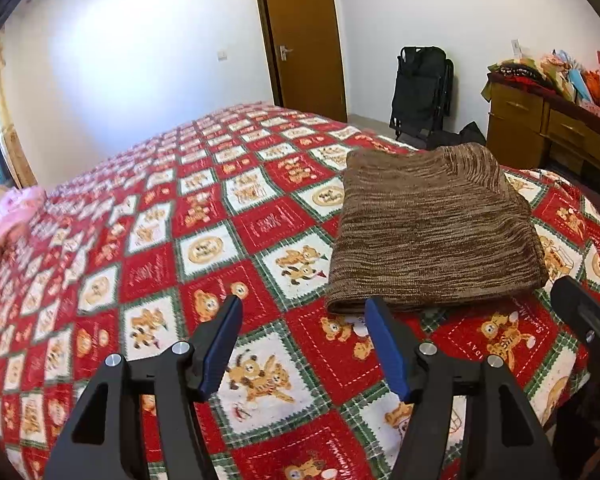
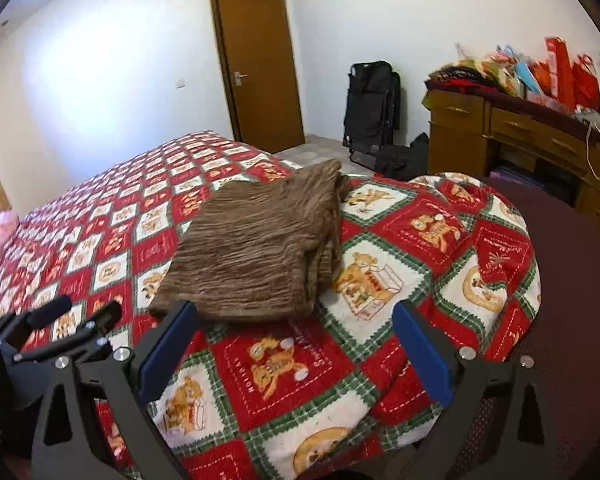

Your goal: Fold small clothes

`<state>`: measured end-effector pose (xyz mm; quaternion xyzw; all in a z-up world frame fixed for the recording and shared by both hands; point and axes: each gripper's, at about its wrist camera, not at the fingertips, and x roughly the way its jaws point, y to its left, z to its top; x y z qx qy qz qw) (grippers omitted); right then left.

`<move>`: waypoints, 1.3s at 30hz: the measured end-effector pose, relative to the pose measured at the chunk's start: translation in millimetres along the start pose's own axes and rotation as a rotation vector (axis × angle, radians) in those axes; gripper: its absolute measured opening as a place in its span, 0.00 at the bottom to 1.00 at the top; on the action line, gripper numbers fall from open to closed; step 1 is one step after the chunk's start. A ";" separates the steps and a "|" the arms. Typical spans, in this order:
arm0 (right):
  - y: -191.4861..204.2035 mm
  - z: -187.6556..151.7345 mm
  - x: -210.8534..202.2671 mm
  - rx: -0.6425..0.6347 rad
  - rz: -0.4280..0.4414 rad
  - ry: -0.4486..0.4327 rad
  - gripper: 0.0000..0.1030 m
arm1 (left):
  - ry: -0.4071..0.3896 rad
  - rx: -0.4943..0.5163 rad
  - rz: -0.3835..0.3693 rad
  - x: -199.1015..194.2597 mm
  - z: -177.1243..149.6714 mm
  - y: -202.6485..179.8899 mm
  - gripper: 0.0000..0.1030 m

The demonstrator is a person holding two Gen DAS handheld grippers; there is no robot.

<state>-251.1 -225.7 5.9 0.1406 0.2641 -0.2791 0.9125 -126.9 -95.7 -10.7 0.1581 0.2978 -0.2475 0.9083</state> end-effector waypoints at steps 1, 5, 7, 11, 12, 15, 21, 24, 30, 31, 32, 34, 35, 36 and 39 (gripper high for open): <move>2.2 -1.3 -2.5 -0.008 0.004 -0.006 0.97 | -0.012 0.008 0.011 -2.7 -0.2 -0.9 0.63; 7.3 0.0 -6.4 -0.033 0.008 -0.012 0.97 | -0.032 0.001 0.013 -10.6 1.1 -0.1 0.66; 5.5 3.0 -7.3 -0.024 0.009 -0.013 0.97 | -0.035 -0.007 0.006 -13.0 2.7 0.2 0.67; -0.6 5.8 -11.5 -0.007 -0.006 -0.029 0.97 | -0.046 -0.007 -0.004 -16.6 3.0 -1.1 0.68; -1.6 6.0 -13.0 -0.009 -0.016 -0.029 0.97 | -0.042 -0.009 -0.010 -16.7 2.9 -1.4 0.68; -3.7 3.8 -18.5 -0.007 -0.025 -0.025 0.97 | -0.027 -0.010 -0.024 -18.7 1.8 -1.8 0.68; -5.8 2.6 -23.3 -0.002 -0.031 -0.035 0.97 | -0.055 0.016 -0.014 -29.0 0.9 -8.1 0.69; -6.7 3.7 -24.6 0.001 -0.035 -0.042 0.97 | -0.080 0.037 -0.001 -35.5 1.3 -11.1 0.69; -12.9 5.1 -23.6 0.026 -0.041 -0.042 0.98 | -0.094 0.050 0.008 -39.8 3.3 -14.6 0.69; -13.7 5.1 -23.2 0.028 -0.042 -0.040 0.98 | -0.092 0.050 0.008 -39.3 3.2 -14.8 0.69; -14.2 5.1 -23.1 0.030 -0.040 -0.040 0.98 | -0.089 0.049 0.008 -38.8 3.1 -14.9 0.69; -14.7 5.2 -22.9 0.030 -0.041 -0.040 0.98 | -0.088 0.049 0.008 -38.4 2.7 -15.5 0.69; -15.1 5.4 -22.7 0.030 -0.040 -0.041 0.98 | -0.089 0.052 0.008 -38.9 2.3 -16.7 0.69; -15.1 5.2 -22.7 0.030 -0.039 -0.040 0.98 | -0.090 0.054 0.010 -38.9 2.2 -17.2 0.69; -15.3 5.0 -21.5 0.030 -0.038 -0.035 0.98 | -0.089 0.056 0.013 -38.4 1.9 -17.6 0.69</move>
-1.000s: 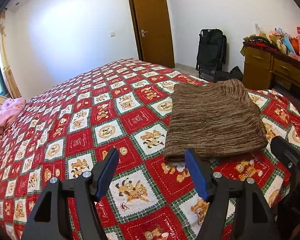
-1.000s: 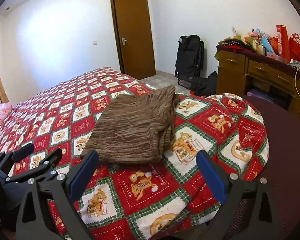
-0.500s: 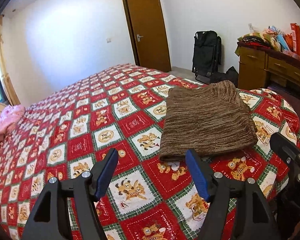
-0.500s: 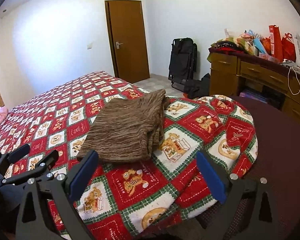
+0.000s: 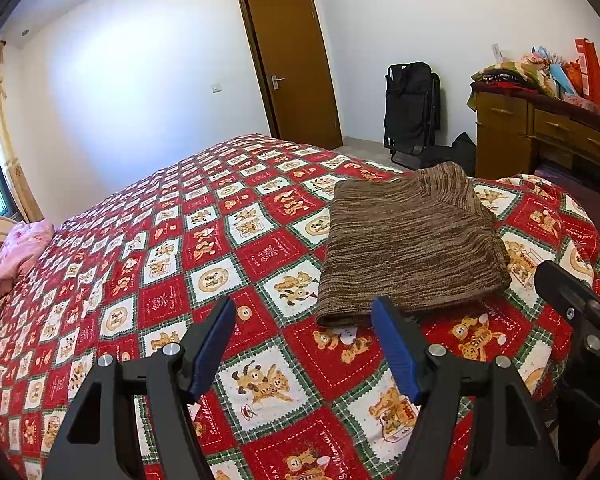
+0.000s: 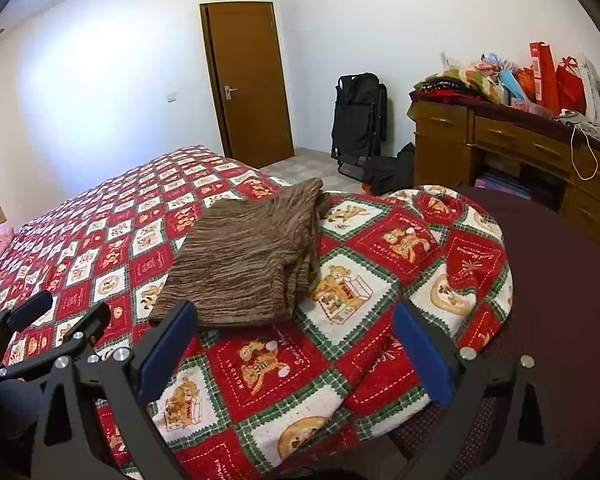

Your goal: Fold small clothes

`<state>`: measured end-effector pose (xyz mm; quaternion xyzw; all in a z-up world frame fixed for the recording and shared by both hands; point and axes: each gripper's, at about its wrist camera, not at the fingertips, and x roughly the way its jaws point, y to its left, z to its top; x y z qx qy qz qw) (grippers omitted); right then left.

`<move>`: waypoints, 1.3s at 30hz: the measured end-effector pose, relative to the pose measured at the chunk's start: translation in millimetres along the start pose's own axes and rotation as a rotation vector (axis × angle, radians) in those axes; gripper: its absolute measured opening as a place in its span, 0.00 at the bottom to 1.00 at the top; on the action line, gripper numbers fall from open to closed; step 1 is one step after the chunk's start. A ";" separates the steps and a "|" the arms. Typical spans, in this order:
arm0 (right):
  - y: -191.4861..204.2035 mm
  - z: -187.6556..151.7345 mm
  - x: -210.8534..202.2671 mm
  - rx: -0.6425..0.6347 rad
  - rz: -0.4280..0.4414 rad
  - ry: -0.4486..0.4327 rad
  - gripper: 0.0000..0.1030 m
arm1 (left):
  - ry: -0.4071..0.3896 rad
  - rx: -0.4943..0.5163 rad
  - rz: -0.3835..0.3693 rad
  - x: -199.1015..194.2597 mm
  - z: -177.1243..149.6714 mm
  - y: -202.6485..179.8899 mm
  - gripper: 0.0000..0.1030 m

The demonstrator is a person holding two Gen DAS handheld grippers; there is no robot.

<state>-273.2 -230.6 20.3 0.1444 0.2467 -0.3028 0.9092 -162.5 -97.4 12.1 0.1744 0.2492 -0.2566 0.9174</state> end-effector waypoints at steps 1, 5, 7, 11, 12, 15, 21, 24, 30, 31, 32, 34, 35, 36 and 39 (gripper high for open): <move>0.0 -0.4 0.5 0.001 0.000 0.001 0.98 | 0.002 -0.002 -0.003 0.4 -0.4 0.1 0.69; -1.2 -0.5 0.8 0.011 0.001 0.003 0.98 | 0.008 -0.011 -0.008 0.4 -0.2 1.0 0.69; -1.5 -0.1 0.2 0.013 -0.001 -0.001 0.98 | 0.005 -0.009 -0.004 -0.3 -0.1 1.3 0.69; -0.9 -0.4 -0.3 0.012 0.002 0.002 0.98 | 0.005 -0.009 -0.007 -0.9 -0.2 1.0 0.69; -0.3 -0.5 -0.1 0.009 0.004 0.004 0.98 | 0.006 -0.009 -0.008 -0.8 -0.2 1.1 0.69; 0.8 -0.6 0.0 0.008 0.007 0.008 0.98 | 0.008 -0.009 -0.006 0.2 0.3 0.4 0.69; 0.7 -0.8 0.2 0.009 0.008 0.009 0.98 | 0.006 -0.010 -0.007 -0.5 0.1 1.0 0.69; 1.0 -0.7 -0.1 0.007 0.009 0.010 0.98 | 0.007 -0.006 -0.006 -0.2 -0.4 0.4 0.69; 1.5 -1.5 -0.2 0.009 0.008 0.011 0.98 | 0.007 -0.009 0.002 -0.1 -0.6 0.4 0.69; 1.3 -1.3 -0.1 0.009 0.007 0.010 0.98 | 0.005 -0.010 0.003 -0.3 -0.5 0.2 0.69; 1.3 -1.7 -0.1 0.010 0.007 0.009 0.98 | 0.003 -0.011 0.004 -0.8 -0.5 0.0 0.69; 1.6 -1.9 -0.2 0.011 0.007 0.009 0.98 | -0.003 -0.010 0.005 -1.7 -0.1 -0.1 0.69; 1.5 -1.8 -0.1 0.010 0.007 0.009 0.98 | -0.006 -0.013 0.003 -2.2 0.2 0.2 0.69; 1.6 -1.9 -0.2 0.009 0.007 0.009 0.98 | -0.009 -0.017 0.000 -2.8 0.3 0.5 0.69; 1.7 -1.9 -0.3 0.010 0.006 0.010 0.98 | -0.022 -0.043 -0.042 -5.1 0.7 4.1 0.69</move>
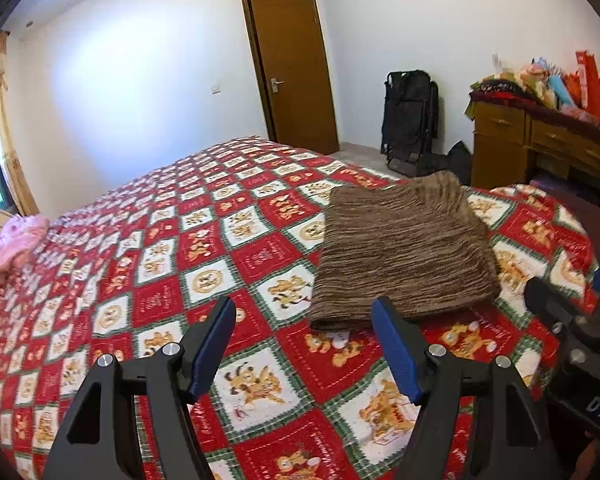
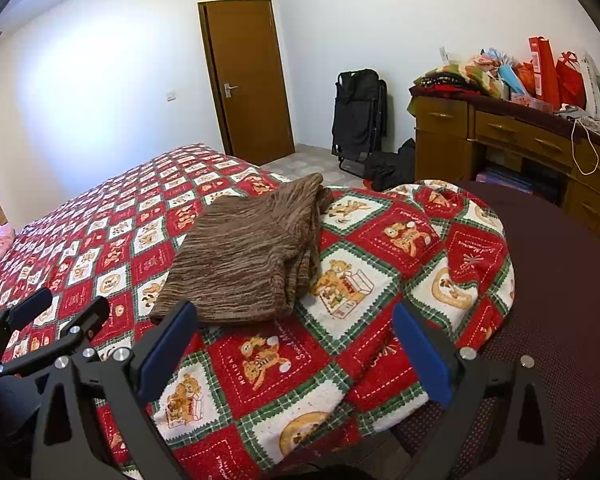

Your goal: Fold small clothes

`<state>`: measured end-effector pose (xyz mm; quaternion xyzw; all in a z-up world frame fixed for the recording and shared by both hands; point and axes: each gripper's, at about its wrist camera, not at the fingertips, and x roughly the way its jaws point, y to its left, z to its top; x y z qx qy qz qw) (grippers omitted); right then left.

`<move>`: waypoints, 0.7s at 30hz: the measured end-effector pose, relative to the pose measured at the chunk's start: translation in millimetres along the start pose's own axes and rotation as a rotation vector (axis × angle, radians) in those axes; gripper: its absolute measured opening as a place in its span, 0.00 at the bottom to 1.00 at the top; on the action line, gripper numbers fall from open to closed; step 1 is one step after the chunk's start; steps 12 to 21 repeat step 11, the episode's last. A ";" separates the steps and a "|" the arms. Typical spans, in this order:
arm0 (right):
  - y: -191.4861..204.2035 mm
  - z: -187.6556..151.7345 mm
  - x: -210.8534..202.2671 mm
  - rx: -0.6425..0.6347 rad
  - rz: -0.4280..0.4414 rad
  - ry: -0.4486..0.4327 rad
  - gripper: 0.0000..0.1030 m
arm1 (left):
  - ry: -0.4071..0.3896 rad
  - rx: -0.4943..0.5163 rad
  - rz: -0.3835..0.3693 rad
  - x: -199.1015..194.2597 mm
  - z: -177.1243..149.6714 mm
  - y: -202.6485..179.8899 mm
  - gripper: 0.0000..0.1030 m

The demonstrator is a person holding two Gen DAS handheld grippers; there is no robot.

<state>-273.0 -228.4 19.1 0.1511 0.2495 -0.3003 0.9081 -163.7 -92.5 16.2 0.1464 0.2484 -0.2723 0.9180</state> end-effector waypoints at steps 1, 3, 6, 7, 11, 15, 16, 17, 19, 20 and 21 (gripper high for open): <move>0.0 -0.2 -0.3 0.001 0.000 0.001 0.98 | -0.005 -0.005 -0.010 -1.0 0.0 0.6 0.69; 0.1 -0.8 -0.7 0.001 -0.001 0.002 0.98 | -0.019 -0.002 0.009 -2.4 0.5 1.1 0.69; 0.1 -0.8 -0.7 0.002 -0.001 0.000 0.98 | -0.024 0.005 0.034 -2.5 1.2 1.8 0.69; -0.1 -0.6 -0.4 0.002 -0.002 0.000 0.98 | -0.020 0.000 0.033 -2.2 1.4 2.7 0.69; -1.0 -2.8 -0.1 0.008 0.000 0.005 0.98 | -0.005 0.001 0.036 0.6 1.7 3.7 0.69; -1.0 -2.8 -0.1 0.008 0.000 0.005 0.98 | -0.005 0.001 0.036 0.6 1.7 3.7 0.69; -1.0 -2.8 -0.1 0.008 0.000 0.005 0.98 | -0.005 0.001 0.036 0.6 1.7 3.7 0.69; -1.0 -2.8 -0.1 0.008 0.000 0.005 0.98 | -0.005 0.001 0.036 0.6 1.7 3.7 0.69; -1.0 -2.8 -0.1 0.008 0.000 0.005 0.98 | -0.005 0.001 0.036 0.6 1.7 3.7 0.69; -1.0 -2.8 -0.1 0.008 0.000 0.005 0.98 | -0.005 0.001 0.036 0.6 1.7 3.7 0.69; -1.0 -2.8 -0.1 0.008 0.000 0.005 0.98 | -0.005 0.001 0.036 0.6 1.7 3.7 0.69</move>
